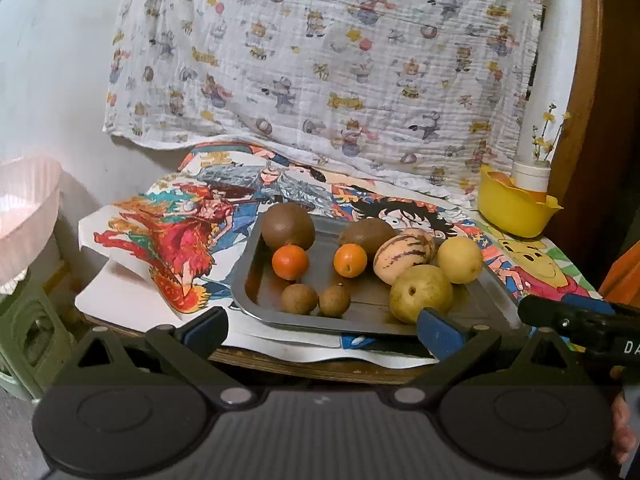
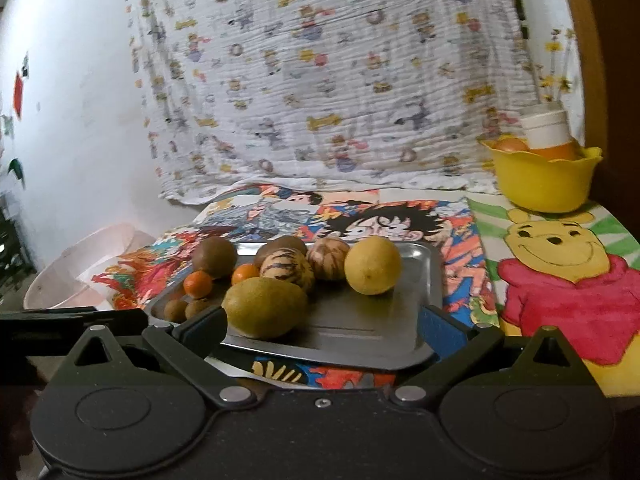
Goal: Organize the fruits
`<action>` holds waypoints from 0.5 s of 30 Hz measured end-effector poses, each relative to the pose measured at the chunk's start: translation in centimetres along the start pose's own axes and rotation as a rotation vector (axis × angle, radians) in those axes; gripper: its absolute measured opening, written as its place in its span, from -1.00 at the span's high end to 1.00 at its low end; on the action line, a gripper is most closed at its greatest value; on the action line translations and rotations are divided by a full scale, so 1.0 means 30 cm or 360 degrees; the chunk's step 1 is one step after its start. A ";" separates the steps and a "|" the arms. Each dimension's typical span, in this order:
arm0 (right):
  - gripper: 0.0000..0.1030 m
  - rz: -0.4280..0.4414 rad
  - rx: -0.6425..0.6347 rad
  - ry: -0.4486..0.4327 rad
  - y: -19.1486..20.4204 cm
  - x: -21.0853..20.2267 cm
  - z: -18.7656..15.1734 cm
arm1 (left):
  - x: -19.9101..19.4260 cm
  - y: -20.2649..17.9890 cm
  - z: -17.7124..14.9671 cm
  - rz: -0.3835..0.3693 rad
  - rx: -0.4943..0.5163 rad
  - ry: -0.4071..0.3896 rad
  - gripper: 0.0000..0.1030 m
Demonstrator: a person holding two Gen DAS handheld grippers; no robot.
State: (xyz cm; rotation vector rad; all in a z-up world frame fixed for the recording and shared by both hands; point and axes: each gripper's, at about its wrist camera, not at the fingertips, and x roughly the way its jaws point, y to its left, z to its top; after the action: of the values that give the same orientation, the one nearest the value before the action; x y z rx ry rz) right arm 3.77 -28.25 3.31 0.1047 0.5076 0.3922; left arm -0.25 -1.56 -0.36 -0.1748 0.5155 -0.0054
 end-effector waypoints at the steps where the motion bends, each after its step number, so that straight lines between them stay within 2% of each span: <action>1: -0.99 -0.0021 0.0014 -0.0007 0.000 -0.002 -0.007 | -0.003 -0.002 -0.004 0.0006 0.0009 -0.0007 -0.99; 12: -0.99 -0.0119 0.0040 -0.0047 0.027 -0.006 -0.054 | 0.001 -0.012 -0.039 -0.0016 0.0051 -0.0026 -0.99; 15: -0.99 -0.0104 0.0041 -0.0056 0.031 -0.010 -0.061 | 0.004 -0.005 -0.048 -0.0029 0.0030 -0.0015 -0.99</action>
State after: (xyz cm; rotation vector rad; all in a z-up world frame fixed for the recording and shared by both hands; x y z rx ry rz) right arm 2.32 -27.51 2.04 0.1195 0.4802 0.3194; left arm -0.85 -1.95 -1.63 -0.1607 0.5044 -0.0271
